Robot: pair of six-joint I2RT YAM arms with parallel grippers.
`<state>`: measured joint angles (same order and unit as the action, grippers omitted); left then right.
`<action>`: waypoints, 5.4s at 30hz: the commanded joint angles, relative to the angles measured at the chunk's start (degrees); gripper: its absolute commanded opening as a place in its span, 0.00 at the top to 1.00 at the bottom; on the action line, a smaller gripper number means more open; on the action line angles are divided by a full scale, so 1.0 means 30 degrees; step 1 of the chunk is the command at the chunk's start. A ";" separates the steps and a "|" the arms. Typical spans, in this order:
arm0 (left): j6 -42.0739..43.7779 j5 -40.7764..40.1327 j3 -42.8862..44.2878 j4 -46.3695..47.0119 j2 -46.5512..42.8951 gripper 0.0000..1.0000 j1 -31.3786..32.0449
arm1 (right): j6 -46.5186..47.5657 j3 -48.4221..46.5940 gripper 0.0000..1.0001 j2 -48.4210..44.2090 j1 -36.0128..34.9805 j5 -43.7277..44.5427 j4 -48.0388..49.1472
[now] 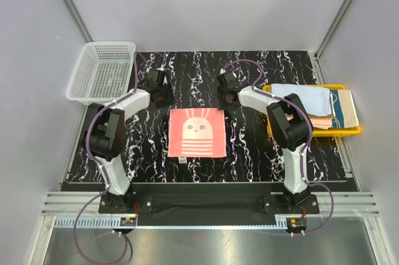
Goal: Fold and stack the towels
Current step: Fold the towel
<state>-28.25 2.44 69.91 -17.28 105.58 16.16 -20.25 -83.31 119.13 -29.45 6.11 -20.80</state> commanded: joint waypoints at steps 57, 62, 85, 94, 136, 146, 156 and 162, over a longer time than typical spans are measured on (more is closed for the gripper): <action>0.1214 -0.0666 0.1627 0.1892 0.2628 0.82 0.0150 | 0.1828 -0.2171 0.94 0.1393 0.0558 0.0044 -0.0949; 0.1243 -0.0519 0.2067 0.2448 0.2337 0.98 0.0062 | 0.1974 -0.2814 1.00 0.1247 0.0940 -0.0015 -0.1065; -0.0104 -0.0549 -0.4287 0.6049 -0.3522 1.00 0.0149 | 0.0745 0.3829 1.00 -0.6603 0.0941 -0.1801 0.2596; -0.0076 -0.0695 -0.5756 0.6814 -0.5018 1.00 0.0383 | 0.0627 0.6351 1.00 -0.8334 0.0764 -0.1831 0.3737; 0.3996 -0.0169 0.6316 -0.1331 0.4944 0.56 0.0413 | 0.1565 -0.0561 0.51 0.0074 0.1408 0.1510 0.1190; 0.4495 0.1415 0.6084 -0.0863 0.4212 0.52 0.0325 | 0.1184 -0.0297 0.70 0.0163 0.1702 0.0338 0.1687; 0.4494 0.2292 0.7103 -0.1153 0.5469 0.53 0.0032 | 0.1272 -0.0648 0.82 0.0192 0.1702 -0.0044 0.1513; 0.4407 0.2790 0.7107 -0.0950 0.6026 0.58 -0.0026 | 0.1272 -0.0824 0.86 0.0338 0.1731 -0.0307 0.1484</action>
<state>-15.84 8.21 89.01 -21.32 122.37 16.45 -16.47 -83.18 119.63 -24.71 6.31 -17.04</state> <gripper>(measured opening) 0.434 0.148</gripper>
